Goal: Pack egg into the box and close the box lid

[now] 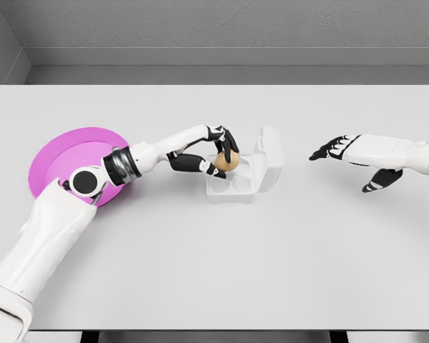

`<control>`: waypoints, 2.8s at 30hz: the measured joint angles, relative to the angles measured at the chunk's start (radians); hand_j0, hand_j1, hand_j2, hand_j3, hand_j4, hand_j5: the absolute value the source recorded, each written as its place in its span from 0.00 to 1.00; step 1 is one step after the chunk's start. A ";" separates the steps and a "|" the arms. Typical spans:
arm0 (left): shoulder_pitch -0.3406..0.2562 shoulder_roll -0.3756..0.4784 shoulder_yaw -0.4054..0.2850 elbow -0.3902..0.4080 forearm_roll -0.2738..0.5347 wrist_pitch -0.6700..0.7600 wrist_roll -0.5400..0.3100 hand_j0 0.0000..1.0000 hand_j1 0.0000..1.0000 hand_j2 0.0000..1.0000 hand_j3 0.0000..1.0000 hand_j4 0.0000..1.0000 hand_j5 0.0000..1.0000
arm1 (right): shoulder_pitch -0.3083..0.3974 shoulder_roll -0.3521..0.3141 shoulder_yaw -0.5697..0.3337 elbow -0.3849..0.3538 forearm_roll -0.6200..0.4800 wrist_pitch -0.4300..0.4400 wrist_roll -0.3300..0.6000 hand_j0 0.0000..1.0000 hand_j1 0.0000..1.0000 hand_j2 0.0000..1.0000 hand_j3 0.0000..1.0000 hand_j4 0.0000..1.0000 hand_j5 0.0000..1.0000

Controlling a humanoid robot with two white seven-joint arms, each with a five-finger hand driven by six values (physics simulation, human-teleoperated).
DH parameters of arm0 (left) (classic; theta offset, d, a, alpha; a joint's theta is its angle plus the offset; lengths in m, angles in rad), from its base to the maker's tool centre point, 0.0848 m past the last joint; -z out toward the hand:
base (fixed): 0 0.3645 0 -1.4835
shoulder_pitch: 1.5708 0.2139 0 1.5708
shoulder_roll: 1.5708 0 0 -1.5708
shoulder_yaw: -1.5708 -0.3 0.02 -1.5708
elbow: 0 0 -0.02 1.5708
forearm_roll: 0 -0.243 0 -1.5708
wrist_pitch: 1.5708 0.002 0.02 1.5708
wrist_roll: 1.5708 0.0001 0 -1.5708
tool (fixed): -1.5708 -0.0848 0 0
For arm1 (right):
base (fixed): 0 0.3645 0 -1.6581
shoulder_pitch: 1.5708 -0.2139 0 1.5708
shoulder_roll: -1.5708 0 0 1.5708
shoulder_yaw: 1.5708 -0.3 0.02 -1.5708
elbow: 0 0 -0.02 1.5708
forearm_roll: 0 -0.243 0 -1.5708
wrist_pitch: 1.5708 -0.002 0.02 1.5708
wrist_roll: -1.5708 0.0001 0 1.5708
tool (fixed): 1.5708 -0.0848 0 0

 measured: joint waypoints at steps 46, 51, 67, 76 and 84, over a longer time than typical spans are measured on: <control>0.008 -0.020 -0.023 0.096 0.067 0.000 0.000 0.30 0.30 0.30 0.30 0.30 0.30 | 0.000 -0.002 0.000 -0.001 0.000 0.000 0.000 1.00 1.00 1.00 1.00 1.00 1.00; 0.011 -0.025 -0.024 0.098 0.066 0.000 0.000 0.30 0.30 0.30 0.30 0.30 0.30 | 0.000 -0.002 0.000 -0.001 0.000 0.000 0.000 1.00 1.00 1.00 1.00 1.00 1.00; 0.018 -0.026 -0.024 0.101 0.066 0.000 0.000 0.31 0.31 0.31 0.31 0.31 0.31 | -0.002 -0.002 0.001 -0.002 0.000 0.000 0.001 1.00 1.00 1.00 1.00 1.00 1.00; 0.025 -0.021 -0.024 0.088 0.072 0.000 0.000 0.31 0.31 0.31 0.31 0.31 0.31 | -0.002 -0.002 0.000 0.001 0.000 0.000 0.001 1.00 1.00 1.00 1.00 1.00 1.00; 0.035 -0.015 -0.024 0.087 0.072 0.000 0.000 0.35 0.35 0.35 0.35 0.35 0.35 | -0.002 0.004 0.001 0.002 0.002 0.000 0.001 1.00 1.00 1.00 1.00 1.00 1.00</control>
